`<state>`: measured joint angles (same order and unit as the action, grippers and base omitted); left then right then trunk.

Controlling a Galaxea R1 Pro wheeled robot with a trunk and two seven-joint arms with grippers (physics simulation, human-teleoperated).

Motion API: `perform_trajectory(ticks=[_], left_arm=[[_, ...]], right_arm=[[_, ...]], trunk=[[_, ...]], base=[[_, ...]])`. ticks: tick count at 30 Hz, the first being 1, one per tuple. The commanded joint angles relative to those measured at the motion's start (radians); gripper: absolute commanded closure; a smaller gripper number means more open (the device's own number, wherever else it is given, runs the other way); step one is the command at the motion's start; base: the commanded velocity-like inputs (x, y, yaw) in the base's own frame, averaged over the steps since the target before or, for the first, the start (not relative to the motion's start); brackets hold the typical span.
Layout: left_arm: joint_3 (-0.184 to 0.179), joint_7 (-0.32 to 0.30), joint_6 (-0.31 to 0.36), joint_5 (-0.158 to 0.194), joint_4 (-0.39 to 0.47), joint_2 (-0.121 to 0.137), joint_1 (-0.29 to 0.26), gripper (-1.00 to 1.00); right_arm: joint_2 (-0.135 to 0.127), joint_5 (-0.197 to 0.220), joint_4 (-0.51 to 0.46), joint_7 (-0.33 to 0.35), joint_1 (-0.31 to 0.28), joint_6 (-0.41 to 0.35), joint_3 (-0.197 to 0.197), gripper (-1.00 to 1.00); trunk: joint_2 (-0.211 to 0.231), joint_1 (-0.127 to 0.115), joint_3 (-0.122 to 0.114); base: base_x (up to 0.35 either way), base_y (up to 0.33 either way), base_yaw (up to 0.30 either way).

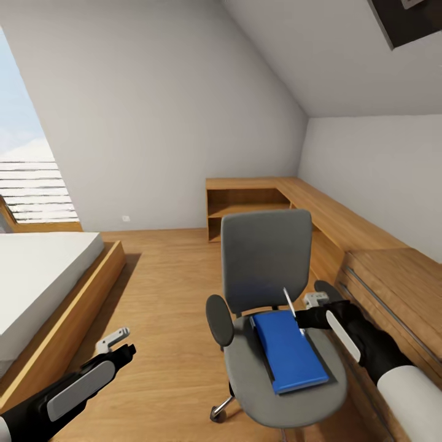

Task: In the bedroom, organize the workspace by keeping the computer under the desk, ensuring the monitor is on the desk, placing the keyboard on the desk next to the monitor, placing the mouse on the desk next to the keyboard, moving the folder from the swivel chair onto the desk next to the mouse, stacking the notebook on top of the folder with the pen on top of the notebook, and positioning the swivel chair next to the desk.

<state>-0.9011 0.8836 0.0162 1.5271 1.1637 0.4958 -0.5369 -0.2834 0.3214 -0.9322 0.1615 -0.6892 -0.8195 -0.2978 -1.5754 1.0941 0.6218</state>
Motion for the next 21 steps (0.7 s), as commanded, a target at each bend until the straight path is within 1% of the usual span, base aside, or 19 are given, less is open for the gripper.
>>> perform_trajectory(ticks=[1, 4, 7, 9, 10, 11, 13, 14, 15, 16, 17, 18, 20, 21], left_arm=[[-0.003, 0.005, 0.002, 0.002, -0.008, 0.000, -0.001, -1.00], [-0.005, 0.005, 0.002, 0.002, -0.025, 0.000, -0.001, -1.00], [-0.006, 0.005, 0.002, 0.002, -0.034, -0.001, -0.001, -1.00], [-0.007, 0.005, 0.002, 0.002, -0.038, -0.002, -0.001, -1.00], [-0.007, 0.005, 0.002, 0.002, -0.041, -0.002, -0.001, -1.00], [-0.007, 0.005, 0.002, 0.002, -0.042, -0.002, -0.001, -1.00], [-0.008, 0.005, 0.002, 0.001, -0.049, -0.003, -0.001, -1.00], [-0.008, 0.005, 0.001, 0.001, -0.050, -0.003, -0.001, -1.00], [-0.008, 0.005, 0.001, 0.001, -0.052, -0.005, -0.001, -1.00], [-0.008, 0.005, 0.001, 0.001, -0.054, -0.008, -0.001, -1.00], [-0.008, 0.005, 0.001, 0.001, -0.054, -0.011, -0.001, -1.00], [-0.008, 0.005, 0.001, 0.001, -0.055, -0.013, -0.001, -1.00], [-0.008, 0.005, 0.001, 0.000, -0.055, -0.016, -0.001, -1.00], [-0.008, 0.005, 0.001, 0.000, -0.056, -0.017, -0.001, -1.00]], right_arm=[[-0.001, -0.006, -0.010, 0.005, 0.000, -0.004, 0.006, 1.00], [0.000, -0.005, -0.042, 0.003, 0.009, -0.005, 0.018, 1.00], [0.000, -0.005, -0.104, -0.016, 0.036, -0.012, 0.031, 1.00], [0.000, -0.005, -0.170, -0.052, 0.067, -0.027, 0.058, 1.00], [0.002, -0.004, -0.224, -0.086, 0.093, -0.036, 0.081, 1.00], [0.003, -0.004, -0.252, -0.104, 0.108, -0.039, 0.094, 1.00], [0.010, -0.004, -0.368, -0.177, 0.172, -0.048, 0.134, 1.00], [0.013, -0.004, -0.395, -0.194, 0.187, -0.049, 0.140, 1.00], [0.025, -0.004, -0.465, -0.235, 0.224, -0.053, 0.155, 1.00], [0.035, 0.000, -0.500, -0.253, 0.241, -0.060, 0.163, 1.00], [0.044, 0.010, -0.529, -0.265, 0.252, -0.078, 0.174, 1.00], [0.048, 0.017, -0.542, -0.269, 0.257, -0.090, 0.179, 1.00], [0.057, 0.065, -0.591, -0.279, 0.278, -0.135, 0.203, 1.00], [0.058, 0.081, -0.600, -0.280, 0.283, -0.142, 0.209, 1.00]], trunk=[[0.007, -0.004, -0.002], [0.028, -0.016, -0.012], [0.049, -0.027, -0.021], [0.063, -0.035, -0.027], [0.070, -0.039, -0.030], [0.077, -0.042, -0.033], [0.091, -0.050, -0.040], [0.098, -0.054, -0.043], [0.105, -0.058, -0.046], [0.112, -0.062, -0.049], [0.119, -0.065, -0.052], [0.126, -0.069, -0.055], [0.140, -0.077, -0.062], [0.147, -0.081, -0.065]], base=[[-0.013, 0.000, 0.000], [-0.007, 0.000, 0.000], [-0.003, 0.000, 0.000], [-0.001, 0.000, 0.000], [0.000, 0.000, 0.000], [0.000, 0.000, 0.000], [0.000, 0.000, 0.000], [0.000, 0.000, 0.000], [0.000, 0.000, 0.000], [0.000, 0.000, 0.000], [0.000, 0.000, 0.000], [0.000, 0.000, 0.000], [0.000, 0.000, 0.000], [0.000, 0.000, 0.000]])
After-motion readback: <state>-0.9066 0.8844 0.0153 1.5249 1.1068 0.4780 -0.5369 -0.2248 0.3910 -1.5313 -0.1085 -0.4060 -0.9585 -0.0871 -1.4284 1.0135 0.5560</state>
